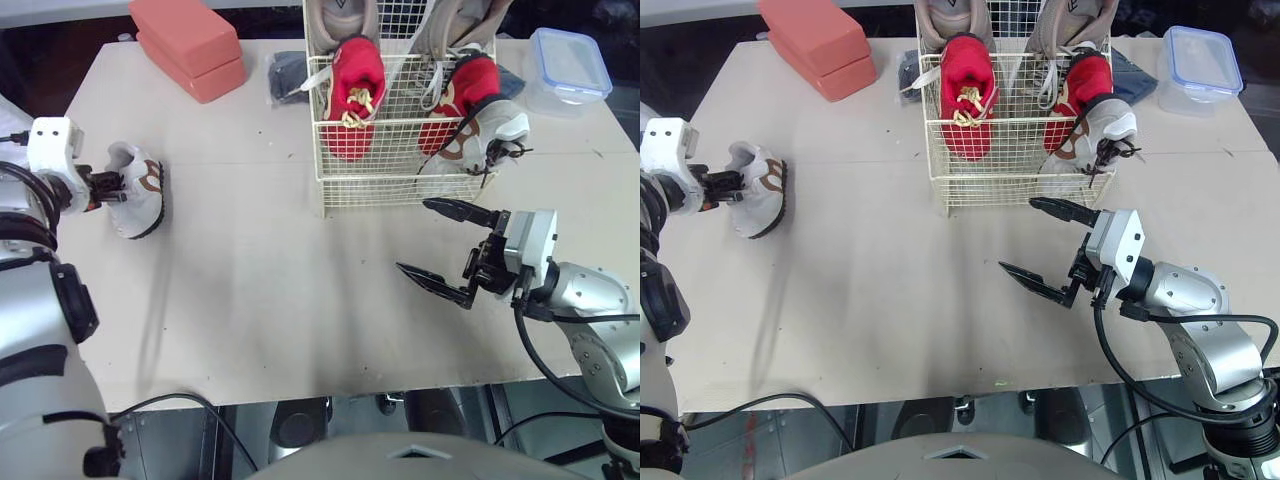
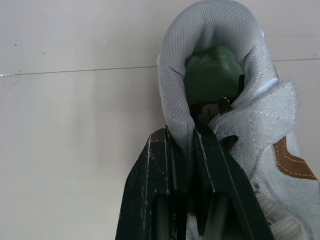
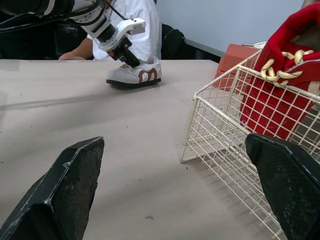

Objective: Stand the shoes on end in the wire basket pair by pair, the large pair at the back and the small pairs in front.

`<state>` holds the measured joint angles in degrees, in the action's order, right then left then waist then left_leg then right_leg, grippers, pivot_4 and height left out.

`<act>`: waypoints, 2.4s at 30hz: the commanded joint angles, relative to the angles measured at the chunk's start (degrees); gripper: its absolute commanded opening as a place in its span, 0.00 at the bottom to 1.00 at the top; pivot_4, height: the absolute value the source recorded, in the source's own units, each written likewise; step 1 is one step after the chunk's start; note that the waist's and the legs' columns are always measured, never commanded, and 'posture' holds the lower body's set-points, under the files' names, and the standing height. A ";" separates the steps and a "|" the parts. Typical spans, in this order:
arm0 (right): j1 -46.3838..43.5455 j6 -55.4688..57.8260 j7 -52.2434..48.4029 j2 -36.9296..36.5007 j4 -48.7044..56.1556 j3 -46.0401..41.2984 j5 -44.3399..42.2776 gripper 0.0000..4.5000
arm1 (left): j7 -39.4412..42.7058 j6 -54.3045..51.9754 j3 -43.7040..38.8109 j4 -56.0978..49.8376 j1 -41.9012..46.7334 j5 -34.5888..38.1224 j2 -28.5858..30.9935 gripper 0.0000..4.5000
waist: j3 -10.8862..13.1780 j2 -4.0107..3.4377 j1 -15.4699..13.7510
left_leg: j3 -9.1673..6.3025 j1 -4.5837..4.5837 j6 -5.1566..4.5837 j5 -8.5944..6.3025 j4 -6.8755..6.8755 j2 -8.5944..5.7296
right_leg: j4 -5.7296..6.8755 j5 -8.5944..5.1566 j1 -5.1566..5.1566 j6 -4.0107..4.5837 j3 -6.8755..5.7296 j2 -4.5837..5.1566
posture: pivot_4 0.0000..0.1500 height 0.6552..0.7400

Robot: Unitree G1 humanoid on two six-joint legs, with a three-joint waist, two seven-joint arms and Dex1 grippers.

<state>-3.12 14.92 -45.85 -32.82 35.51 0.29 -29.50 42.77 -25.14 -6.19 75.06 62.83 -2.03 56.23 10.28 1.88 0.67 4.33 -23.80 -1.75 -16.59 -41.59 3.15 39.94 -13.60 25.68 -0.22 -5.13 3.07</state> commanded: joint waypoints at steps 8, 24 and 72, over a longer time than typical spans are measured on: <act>-0.40 -0.81 0.70 0.79 2.03 -1.07 -1.54 1.00 | -0.93 -1.38 -8.11 0.35 3.53 5.46 2.86 0.02 | 0.01 0.01 0.02 | 0.00 -0.03 0.00 0.00 -0.03 0.02 | 0.01 0.02 0.03 0.03 -0.01 0.01 | 1.00 0.36; -8.67 6.49 9.18 5.57 2.87 -2.21 -11.76 1.00 | -3.02 5.57 -23.03 -56.46 -8.25 31.30 -17.84 0.02 | 0.06 0.30 -1.44 | -0.37 -0.49 0.00 -0.01 -0.67 0.05 | 0.12 0.10 0.02 0.13 -0.14 0.32 | 1.00 0.36; -23.38 22.13 29.64 18.13 -5.42 4.27 -12.70 0.30 | -18.74 28.87 5.21 -94.94 -41.70 28.35 -53.12 0.00 | -0.03 0.07 -1.46 | -0.27 -0.27 -0.32 -0.18 -0.62 0.03 | 0.11 0.12 -0.12 0.16 0.17 -0.09 | 1.00 0.36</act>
<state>-25.54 37.08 -16.29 -15.14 29.25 5.71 -41.94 23.27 3.93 -1.66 -16.09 21.00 24.73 3.00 10.25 1.95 -0.80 4.07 -24.07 -2.07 -16.77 -42.21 3.18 40.04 -13.48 25.56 -0.05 -4.96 2.98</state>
